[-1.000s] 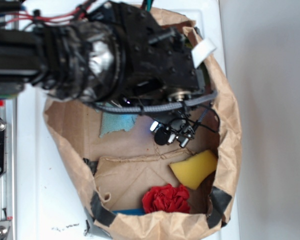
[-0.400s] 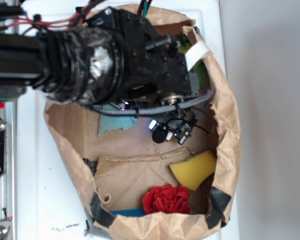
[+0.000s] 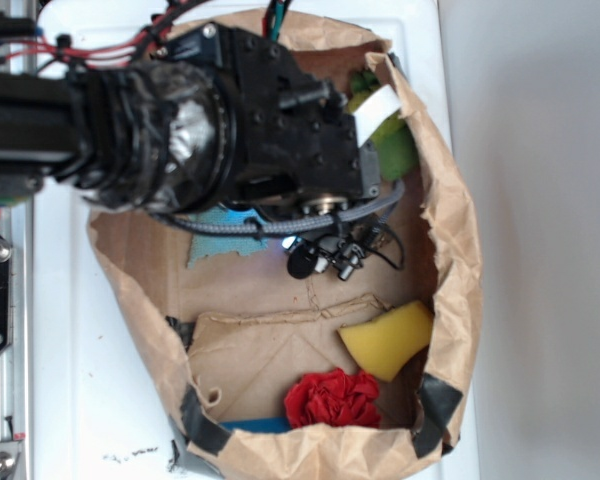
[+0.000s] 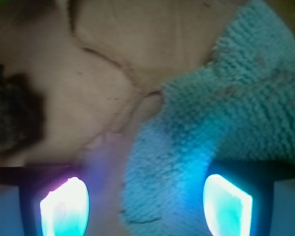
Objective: Grab the blue cloth.
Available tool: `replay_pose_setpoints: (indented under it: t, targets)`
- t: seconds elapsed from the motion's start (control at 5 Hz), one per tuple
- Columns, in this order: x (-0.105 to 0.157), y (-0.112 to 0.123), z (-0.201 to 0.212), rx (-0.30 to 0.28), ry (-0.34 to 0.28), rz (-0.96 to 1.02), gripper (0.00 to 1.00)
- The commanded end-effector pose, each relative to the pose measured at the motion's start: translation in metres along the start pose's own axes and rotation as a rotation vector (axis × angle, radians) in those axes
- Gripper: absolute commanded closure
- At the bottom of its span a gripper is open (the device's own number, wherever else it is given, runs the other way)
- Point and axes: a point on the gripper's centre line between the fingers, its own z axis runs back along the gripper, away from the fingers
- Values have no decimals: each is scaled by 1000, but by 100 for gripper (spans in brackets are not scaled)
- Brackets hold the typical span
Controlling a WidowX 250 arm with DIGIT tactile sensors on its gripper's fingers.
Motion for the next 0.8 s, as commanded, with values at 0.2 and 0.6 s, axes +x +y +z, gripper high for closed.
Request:
replay_pose_setpoints:
  t: [0.2,0.6]
  targets:
    - [-4,21,25,-29,-35,-48,0]
    - [0,18,13,-6,-56,-23,0]
